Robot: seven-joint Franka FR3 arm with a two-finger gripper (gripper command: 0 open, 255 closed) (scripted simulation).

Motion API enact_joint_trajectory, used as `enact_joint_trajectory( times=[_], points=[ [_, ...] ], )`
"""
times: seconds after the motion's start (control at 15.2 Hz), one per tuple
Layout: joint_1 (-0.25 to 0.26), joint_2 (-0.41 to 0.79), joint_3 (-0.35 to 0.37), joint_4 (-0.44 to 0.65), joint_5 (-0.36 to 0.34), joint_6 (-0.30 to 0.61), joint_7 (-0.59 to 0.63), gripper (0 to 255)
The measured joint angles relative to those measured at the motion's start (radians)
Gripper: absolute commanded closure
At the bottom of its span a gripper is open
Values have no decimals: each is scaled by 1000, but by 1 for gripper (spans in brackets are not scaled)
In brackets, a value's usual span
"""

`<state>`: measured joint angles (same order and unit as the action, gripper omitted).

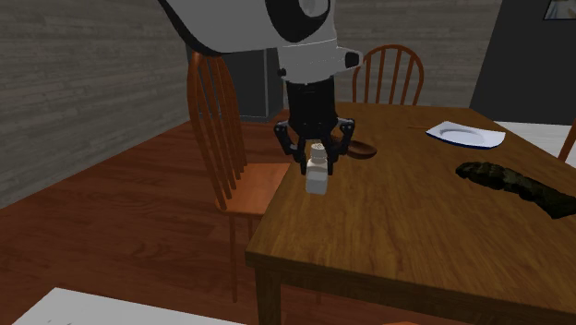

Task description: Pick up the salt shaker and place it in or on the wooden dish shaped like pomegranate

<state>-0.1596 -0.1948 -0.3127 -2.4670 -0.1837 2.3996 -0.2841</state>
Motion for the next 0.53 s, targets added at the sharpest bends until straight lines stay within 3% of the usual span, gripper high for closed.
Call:
enact_joint_trajectory(
  times=[0.53],
  points=[
    [0,-58,9,60,-2,-117,-3,255]
  ],
)
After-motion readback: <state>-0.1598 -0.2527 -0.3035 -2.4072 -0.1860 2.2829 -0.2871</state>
